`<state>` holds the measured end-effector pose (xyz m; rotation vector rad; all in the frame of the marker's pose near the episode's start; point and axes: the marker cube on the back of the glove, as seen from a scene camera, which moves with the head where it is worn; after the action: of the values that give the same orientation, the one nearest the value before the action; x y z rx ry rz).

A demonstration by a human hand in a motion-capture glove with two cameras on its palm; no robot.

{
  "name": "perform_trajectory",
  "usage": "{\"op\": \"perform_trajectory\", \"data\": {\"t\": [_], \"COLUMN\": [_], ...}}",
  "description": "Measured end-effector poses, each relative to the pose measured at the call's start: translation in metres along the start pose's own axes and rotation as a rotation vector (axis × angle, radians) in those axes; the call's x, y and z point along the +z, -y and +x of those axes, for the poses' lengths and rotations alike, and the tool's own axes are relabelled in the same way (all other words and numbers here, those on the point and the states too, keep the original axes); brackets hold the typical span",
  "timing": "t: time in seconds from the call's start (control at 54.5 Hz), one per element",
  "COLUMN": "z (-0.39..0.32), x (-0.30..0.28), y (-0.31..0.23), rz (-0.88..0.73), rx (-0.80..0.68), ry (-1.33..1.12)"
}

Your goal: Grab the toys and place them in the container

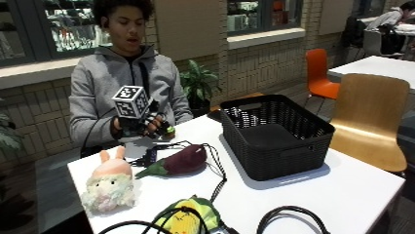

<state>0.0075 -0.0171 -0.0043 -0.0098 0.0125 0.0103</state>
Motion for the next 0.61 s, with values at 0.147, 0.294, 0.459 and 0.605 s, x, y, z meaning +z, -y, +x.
{"op": "perform_trajectory", "data": {"t": [0.147, 0.294, 0.459, 0.605], "z": [0.007, 0.007, -0.002, -0.020], "x": [0.008, 0.017, 0.004, -0.028], "y": [0.037, 0.045, 0.044, 0.047], "rz": [-0.115, -0.111, 0.063, 0.123], "rx": [-0.006, -0.071, -0.132, -0.183], "ry": [-0.185, -0.212, -0.215, -0.170]}}
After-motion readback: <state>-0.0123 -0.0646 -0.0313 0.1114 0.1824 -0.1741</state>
